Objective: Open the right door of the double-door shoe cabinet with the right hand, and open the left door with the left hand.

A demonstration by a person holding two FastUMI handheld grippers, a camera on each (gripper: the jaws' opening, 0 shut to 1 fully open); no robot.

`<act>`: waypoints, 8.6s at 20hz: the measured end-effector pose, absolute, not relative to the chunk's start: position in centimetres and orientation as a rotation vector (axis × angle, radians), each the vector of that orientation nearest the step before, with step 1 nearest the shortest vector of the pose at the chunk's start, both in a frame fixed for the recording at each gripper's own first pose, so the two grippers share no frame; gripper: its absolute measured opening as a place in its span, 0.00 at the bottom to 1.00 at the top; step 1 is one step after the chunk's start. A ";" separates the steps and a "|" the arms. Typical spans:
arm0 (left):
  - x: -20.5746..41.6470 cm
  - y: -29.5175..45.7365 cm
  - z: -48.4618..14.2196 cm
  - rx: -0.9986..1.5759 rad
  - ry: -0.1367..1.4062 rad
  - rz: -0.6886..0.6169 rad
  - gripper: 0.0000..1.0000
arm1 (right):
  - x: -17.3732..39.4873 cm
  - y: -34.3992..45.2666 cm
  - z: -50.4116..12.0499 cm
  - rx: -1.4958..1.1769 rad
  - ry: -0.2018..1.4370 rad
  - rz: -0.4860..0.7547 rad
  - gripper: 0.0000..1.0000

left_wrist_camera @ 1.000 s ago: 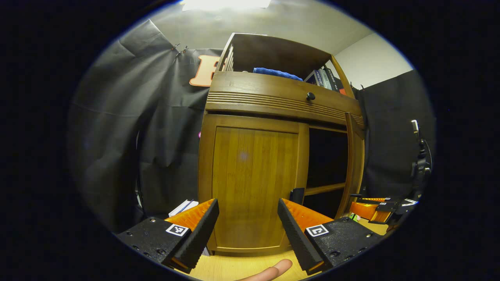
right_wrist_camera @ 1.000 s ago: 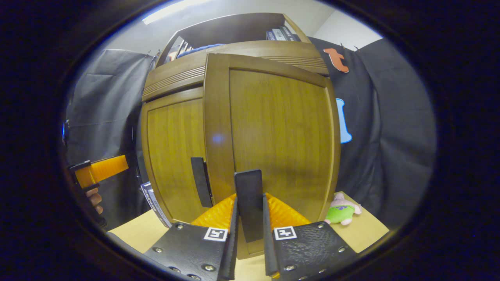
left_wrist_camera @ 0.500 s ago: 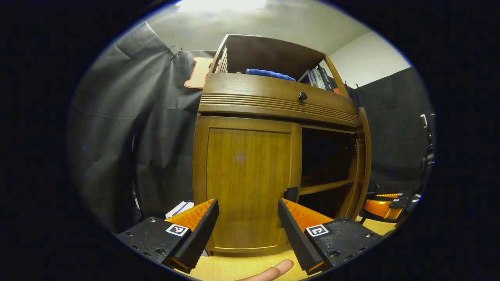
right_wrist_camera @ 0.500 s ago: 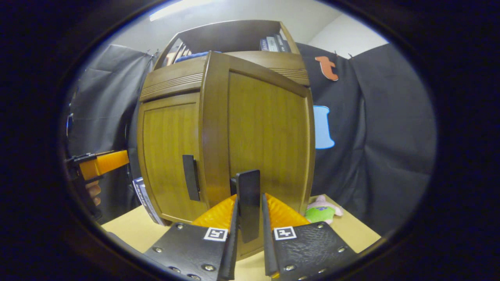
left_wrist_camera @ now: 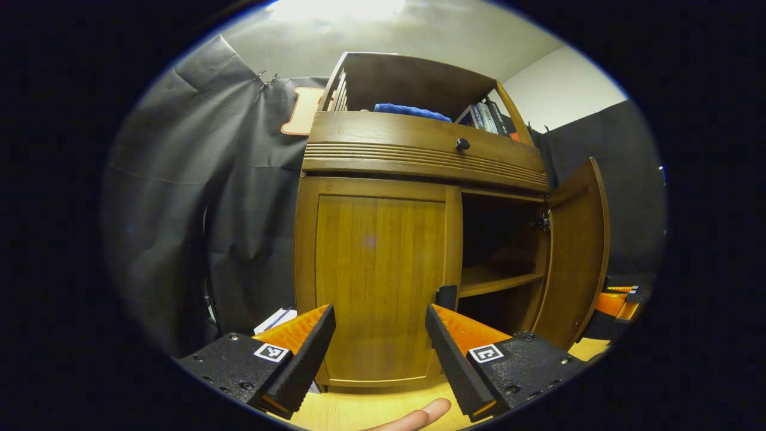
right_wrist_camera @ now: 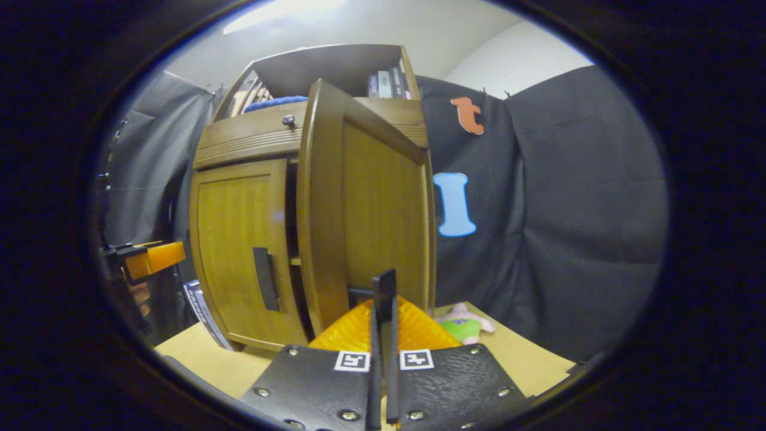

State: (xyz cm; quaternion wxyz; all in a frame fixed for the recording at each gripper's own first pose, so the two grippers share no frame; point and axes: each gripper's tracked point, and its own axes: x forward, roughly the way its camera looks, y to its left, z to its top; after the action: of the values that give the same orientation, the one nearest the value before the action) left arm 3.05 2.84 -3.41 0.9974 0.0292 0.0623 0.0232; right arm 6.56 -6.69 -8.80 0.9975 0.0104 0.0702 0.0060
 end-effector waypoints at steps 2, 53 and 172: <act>3.0 2.7 -3.5 0.066 0.127 0.041 0.88 | 5.3 -6.5 -8.2 -0.023 0.143 0.006 0.04; 14.4 -3.3 -11.9 0.093 0.136 -0.015 0.89 | 5.3 -26.6 -7.6 -0.117 0.059 0.005 0.98; -9.7 20.6 -4.9 0.125 0.254 -0.021 0.38 | -12.1 1.0 0.7 0.091 -0.096 0.235 0.99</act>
State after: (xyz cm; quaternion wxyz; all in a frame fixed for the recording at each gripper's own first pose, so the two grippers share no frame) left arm -9.74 20.57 -4.90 0.9899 0.0624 0.1265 -0.0106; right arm -12.08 0.98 0.66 0.9909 0.0455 -0.0479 0.1169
